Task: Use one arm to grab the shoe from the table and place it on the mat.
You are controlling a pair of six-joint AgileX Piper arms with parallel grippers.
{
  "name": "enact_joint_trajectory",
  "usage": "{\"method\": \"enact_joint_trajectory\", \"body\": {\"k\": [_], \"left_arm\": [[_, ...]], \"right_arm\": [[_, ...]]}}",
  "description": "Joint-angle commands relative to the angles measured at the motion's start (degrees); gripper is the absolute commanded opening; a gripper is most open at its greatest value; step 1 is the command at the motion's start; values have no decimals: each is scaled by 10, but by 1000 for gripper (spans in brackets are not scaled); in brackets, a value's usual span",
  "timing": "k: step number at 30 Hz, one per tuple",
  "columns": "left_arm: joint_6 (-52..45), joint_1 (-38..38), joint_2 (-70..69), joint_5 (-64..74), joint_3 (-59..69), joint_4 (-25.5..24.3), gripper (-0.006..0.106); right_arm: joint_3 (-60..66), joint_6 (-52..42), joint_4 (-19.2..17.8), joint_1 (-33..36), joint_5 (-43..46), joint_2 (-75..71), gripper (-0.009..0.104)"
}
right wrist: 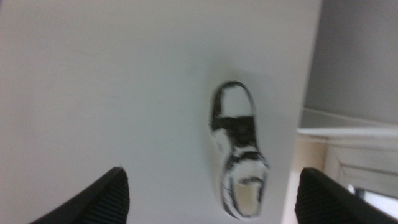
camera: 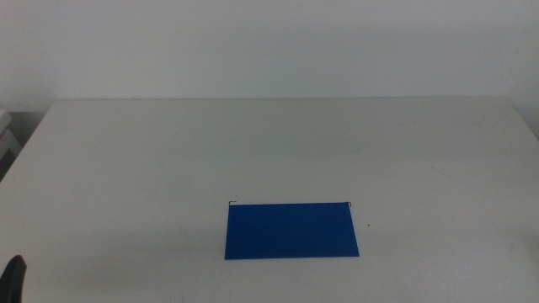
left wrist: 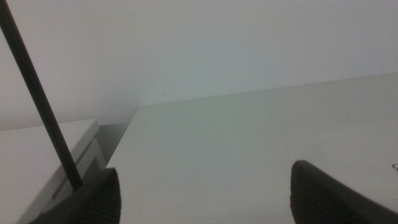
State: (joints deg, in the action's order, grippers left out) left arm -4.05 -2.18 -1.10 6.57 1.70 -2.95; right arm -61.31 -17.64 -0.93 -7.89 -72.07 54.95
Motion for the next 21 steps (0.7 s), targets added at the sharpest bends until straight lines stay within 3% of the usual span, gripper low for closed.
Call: {"method": "enact_joint_trajectory", "body": {"k": [1, 10, 18, 21], "left_arm": [[4, 3, -4, -47, 3, 5, 94], [4, 3, -4, -47, 3, 5, 94], [4, 3, -4, -47, 3, 5, 94], [4, 3, -4, -47, 3, 5, 94]], "right_arm": [[-10, -21, -25, -32, -16, 5, 70], [12, -22, -30, -96, -12, 30, 70], [95, -71, -30, -110, 91, 56, 69], [101, -100, -30, -128, 92, 76, 68]]}}
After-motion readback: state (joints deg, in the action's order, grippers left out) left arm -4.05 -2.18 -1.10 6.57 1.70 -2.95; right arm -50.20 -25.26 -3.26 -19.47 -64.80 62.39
